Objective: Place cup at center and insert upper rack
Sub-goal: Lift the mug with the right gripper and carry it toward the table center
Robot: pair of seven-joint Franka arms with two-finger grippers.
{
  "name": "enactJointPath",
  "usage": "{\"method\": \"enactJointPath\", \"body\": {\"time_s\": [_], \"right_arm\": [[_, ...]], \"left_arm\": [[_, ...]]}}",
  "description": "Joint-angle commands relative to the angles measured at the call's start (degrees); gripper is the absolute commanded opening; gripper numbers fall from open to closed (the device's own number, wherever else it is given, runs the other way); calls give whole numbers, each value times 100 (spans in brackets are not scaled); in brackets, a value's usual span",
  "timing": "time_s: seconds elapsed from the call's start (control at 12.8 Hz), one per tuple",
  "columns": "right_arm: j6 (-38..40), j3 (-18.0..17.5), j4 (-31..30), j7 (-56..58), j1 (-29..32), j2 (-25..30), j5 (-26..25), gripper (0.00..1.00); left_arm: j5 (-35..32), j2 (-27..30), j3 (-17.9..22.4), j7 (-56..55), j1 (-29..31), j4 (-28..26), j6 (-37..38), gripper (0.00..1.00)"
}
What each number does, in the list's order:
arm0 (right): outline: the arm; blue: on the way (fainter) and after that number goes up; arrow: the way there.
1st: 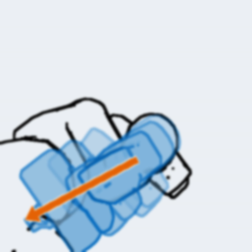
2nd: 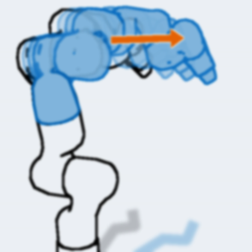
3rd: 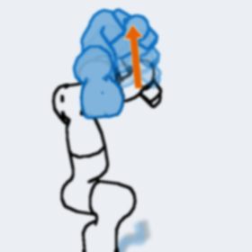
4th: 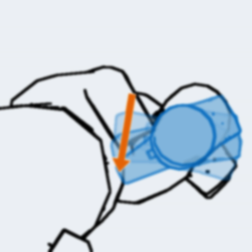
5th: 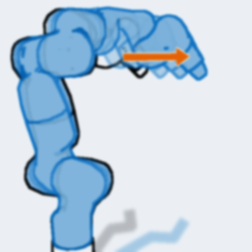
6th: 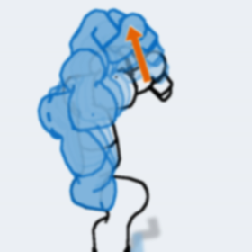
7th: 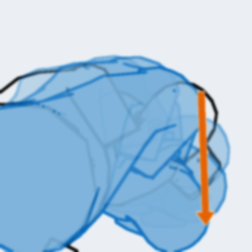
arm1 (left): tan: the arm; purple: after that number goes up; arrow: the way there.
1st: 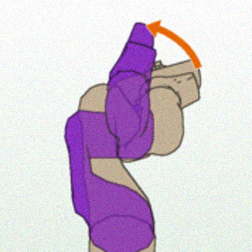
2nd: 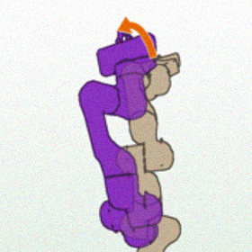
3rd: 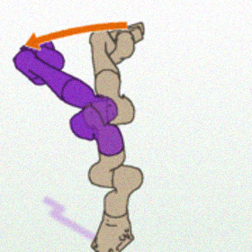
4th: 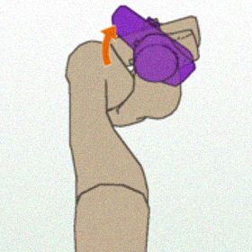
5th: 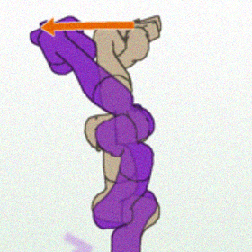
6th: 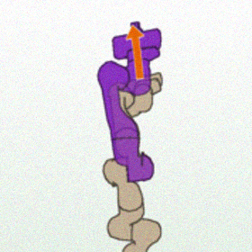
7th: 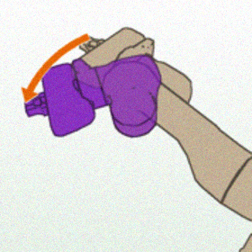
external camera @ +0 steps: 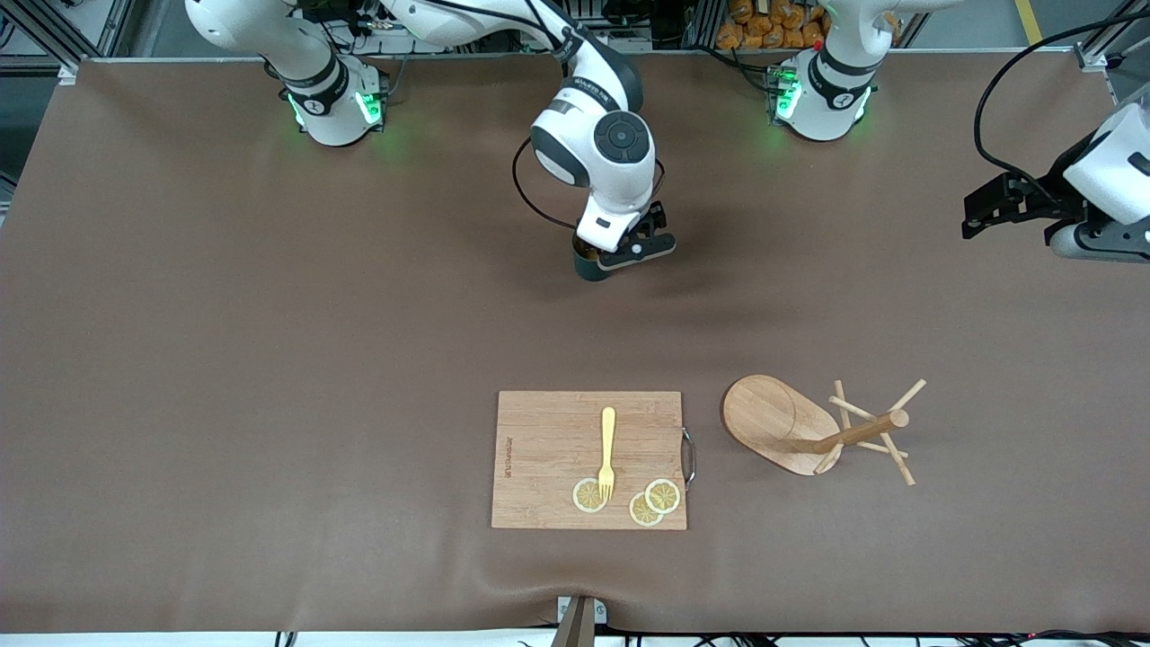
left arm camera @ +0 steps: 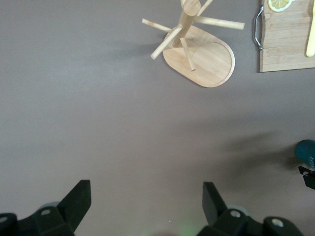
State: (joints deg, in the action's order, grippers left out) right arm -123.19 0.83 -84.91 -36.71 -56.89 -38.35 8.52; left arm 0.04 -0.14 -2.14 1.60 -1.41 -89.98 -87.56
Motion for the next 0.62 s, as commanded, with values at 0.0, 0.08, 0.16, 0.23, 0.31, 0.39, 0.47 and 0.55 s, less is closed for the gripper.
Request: {"method": "enactJointPath", "body": {"time_s": [0.0,0.08,0.16,0.23,0.31,0.39,0.47,0.55], "right_arm": [[575,58,290,-12,134,274,114,100],[891,58,369,-12,291,423,123,100],[1155,58,414,-12,441,607,114,100],[1314,58,432,-3,582,835,88,100],[1376,58,423,-3,757,1098,79,100],[1569,58,423,5,941,1362,79,100],[1875,58,432,6,1135,1574,79,100],[2113,58,432,6,1328,1793,70,100]], "left_arm": [[-39,58,-59,-265,26,-28,72,100],[-39,49,-59,-292,26,-29,72,100],[-39,49,-67,-362,0,-29,72,100],[-39,58,-233,-632,-9,-29,116,100],[-48,49,-426,-957,26,-20,168,100],[-56,49,-550,-1325,0,-29,178,100],[-65,32,-777,-1773,-9,-20,186,100],[-74,-3,-979,-2230,-9,-20,187,100]]}}
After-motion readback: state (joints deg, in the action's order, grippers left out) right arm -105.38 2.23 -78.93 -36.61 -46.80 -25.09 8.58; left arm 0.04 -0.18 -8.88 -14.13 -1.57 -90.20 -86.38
